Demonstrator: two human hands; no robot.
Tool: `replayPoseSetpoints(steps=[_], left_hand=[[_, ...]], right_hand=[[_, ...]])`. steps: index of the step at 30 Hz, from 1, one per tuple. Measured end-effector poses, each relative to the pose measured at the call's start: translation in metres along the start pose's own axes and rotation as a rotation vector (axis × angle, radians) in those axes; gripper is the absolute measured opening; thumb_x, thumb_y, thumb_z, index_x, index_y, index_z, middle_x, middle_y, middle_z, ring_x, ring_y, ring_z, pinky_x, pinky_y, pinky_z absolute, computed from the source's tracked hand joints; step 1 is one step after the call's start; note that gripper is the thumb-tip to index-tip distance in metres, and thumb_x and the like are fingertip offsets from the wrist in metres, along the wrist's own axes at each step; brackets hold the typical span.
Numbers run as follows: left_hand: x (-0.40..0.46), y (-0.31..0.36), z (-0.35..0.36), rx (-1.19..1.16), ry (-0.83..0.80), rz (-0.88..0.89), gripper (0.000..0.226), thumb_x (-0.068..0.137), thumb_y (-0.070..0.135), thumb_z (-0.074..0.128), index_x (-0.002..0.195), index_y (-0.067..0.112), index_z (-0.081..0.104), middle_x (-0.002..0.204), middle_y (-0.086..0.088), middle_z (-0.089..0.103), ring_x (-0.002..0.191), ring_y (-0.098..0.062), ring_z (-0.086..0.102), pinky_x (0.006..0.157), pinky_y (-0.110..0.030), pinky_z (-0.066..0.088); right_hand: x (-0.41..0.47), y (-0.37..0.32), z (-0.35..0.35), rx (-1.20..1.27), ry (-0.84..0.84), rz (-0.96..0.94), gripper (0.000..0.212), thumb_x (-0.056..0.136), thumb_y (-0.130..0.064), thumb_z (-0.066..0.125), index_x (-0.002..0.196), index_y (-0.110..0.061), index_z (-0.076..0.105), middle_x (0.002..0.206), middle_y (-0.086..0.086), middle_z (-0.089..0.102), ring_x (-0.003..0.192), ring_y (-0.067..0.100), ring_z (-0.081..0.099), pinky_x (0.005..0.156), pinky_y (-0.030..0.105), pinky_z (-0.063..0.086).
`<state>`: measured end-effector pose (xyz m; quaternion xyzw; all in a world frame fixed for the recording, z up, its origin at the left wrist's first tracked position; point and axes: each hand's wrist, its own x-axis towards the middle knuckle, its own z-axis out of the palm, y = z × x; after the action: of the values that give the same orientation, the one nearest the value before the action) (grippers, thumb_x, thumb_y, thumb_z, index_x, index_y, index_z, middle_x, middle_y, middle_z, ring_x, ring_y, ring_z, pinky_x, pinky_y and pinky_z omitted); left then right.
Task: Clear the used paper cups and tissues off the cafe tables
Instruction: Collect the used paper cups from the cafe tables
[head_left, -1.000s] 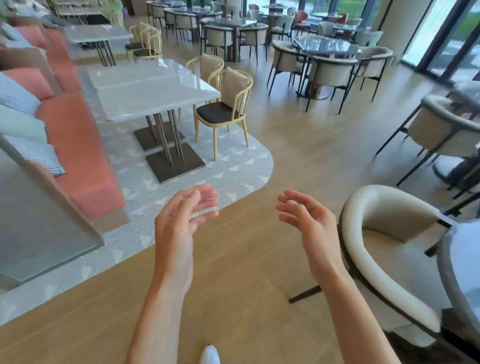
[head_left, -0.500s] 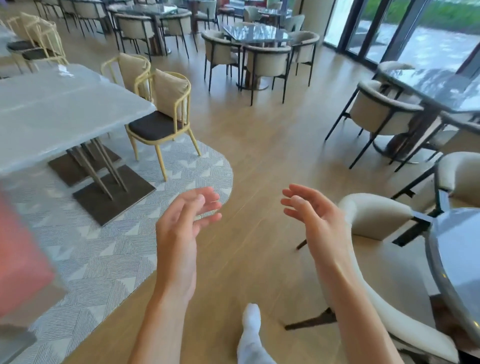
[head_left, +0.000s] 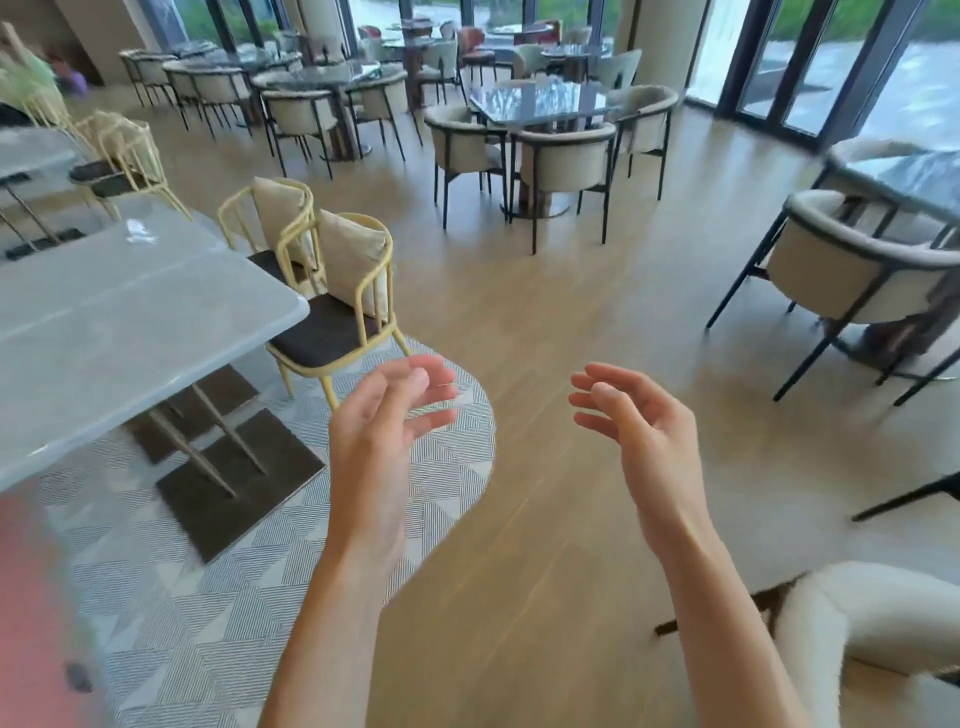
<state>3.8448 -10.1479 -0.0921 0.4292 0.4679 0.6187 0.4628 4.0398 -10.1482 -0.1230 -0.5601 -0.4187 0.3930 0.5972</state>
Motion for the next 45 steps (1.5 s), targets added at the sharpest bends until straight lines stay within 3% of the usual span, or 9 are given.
replayPoseSetpoints(steps=[14, 24, 32, 38, 45], left_hand=[[0.308, -0.087, 0.123, -0.099, -0.045, -0.071, 0.022, 0.1, 0.004, 0.051, 0.099, 0.001, 0.072, 0.096, -0.018, 0.073, 0.091, -0.027, 0.071, 0.086, -0.046, 0.058], [0.542, -0.091, 0.199, -0.11, -0.069, -0.056, 0.023, 0.1, 0.005, 0.049, 0.1, 0.003, 0.072, 0.099, -0.023, 0.073, 0.096, -0.035, 0.071, 0.088, -0.047, 0.059], [0.679, -0.151, 0.263, -0.048, -0.019, -0.092, 0.022, 0.1, 0.004, 0.05, 0.101, 0.001, 0.072, 0.099, -0.023, 0.073, 0.097, -0.036, 0.071, 0.088, -0.048, 0.059], [0.811, -0.176, 0.348, -0.03, 0.037, -0.052, 0.022, 0.099, 0.002, 0.05, 0.095, 0.003, 0.072, 0.092, -0.019, 0.072, 0.088, -0.029, 0.07, 0.084, -0.046, 0.058], [0.942, -0.17, 0.418, -0.038, 0.123, 0.009, 0.022, 0.099, 0.002, 0.05, 0.098, 0.001, 0.071, 0.093, -0.018, 0.072, 0.087, -0.028, 0.07, 0.084, -0.043, 0.058]], right_hand=[[0.309, 0.04, 0.059, -0.104, 0.044, 0.045, 0.019, 0.097, -0.013, 0.061, 0.108, -0.02, 0.075, 0.101, -0.006, 0.078, 0.094, 0.017, 0.074, 0.096, 0.047, 0.056], [0.547, 0.014, 0.111, -0.086, 0.092, -0.007, 0.02, 0.098, -0.011, 0.059, 0.109, -0.016, 0.074, 0.101, -0.004, 0.078, 0.096, 0.015, 0.074, 0.093, 0.039, 0.058], [0.714, 0.062, 0.126, -0.06, 0.057, 0.041, 0.019, 0.098, -0.011, 0.059, 0.107, -0.018, 0.074, 0.101, -0.004, 0.078, 0.095, 0.015, 0.073, 0.093, 0.039, 0.058], [0.883, 0.073, 0.126, -0.008, 0.016, 0.029, 0.02, 0.097, -0.012, 0.059, 0.108, -0.019, 0.074, 0.1, -0.004, 0.078, 0.096, 0.017, 0.074, 0.095, 0.046, 0.057], [1.044, 0.054, 0.14, 0.054, -0.069, 0.011, 0.02, 0.098, -0.01, 0.058, 0.109, -0.015, 0.074, 0.1, -0.001, 0.078, 0.096, 0.017, 0.074, 0.09, 0.037, 0.059]])
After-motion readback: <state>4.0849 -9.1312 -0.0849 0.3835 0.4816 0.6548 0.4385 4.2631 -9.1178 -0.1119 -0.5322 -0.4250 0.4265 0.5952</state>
